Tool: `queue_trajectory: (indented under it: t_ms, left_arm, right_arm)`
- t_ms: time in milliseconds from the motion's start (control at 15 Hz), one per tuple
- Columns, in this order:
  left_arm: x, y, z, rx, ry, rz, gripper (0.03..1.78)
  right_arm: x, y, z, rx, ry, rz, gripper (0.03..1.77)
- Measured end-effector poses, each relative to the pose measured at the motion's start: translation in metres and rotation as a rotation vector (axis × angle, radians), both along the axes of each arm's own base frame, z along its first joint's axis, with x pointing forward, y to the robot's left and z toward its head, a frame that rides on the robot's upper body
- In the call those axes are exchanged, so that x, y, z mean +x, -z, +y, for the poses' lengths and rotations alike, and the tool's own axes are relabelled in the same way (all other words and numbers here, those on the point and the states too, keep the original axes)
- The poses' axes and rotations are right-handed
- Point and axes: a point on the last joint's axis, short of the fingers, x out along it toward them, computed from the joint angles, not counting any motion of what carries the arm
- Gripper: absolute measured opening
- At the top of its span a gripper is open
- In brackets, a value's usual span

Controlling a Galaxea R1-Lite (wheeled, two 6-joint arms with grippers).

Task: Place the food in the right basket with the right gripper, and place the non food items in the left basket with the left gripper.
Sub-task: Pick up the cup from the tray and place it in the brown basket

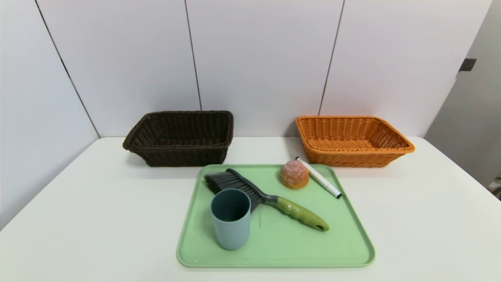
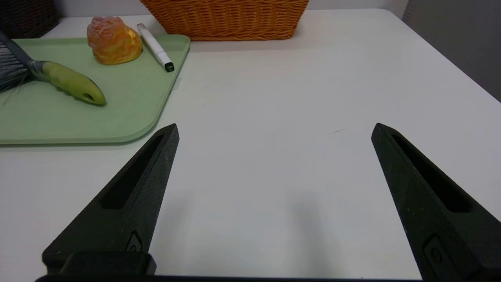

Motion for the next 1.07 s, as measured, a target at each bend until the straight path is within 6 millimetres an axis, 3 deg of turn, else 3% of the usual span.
queue_trajectory:
  t_ms: [600,800,1067]
  left_arm:
    - [0.000,0.000,0.000,0.036,0.007,-0.003,1.69]
    - [-0.003,-0.005,-0.001,0.071,0.039,0.005,1.69]
    - [-0.015,-0.051,-0.003,0.041,0.129,0.058,1.69]
  right_arm:
    - [0.000,-0.004,0.000,0.002,0.004,-0.028,1.70]
    - [-0.006,-0.024,0.000,0.014,0.005,-0.072,1.70]
    - [-0.003,-0.066,0.000,0.026,0.009,-0.043,1.70]
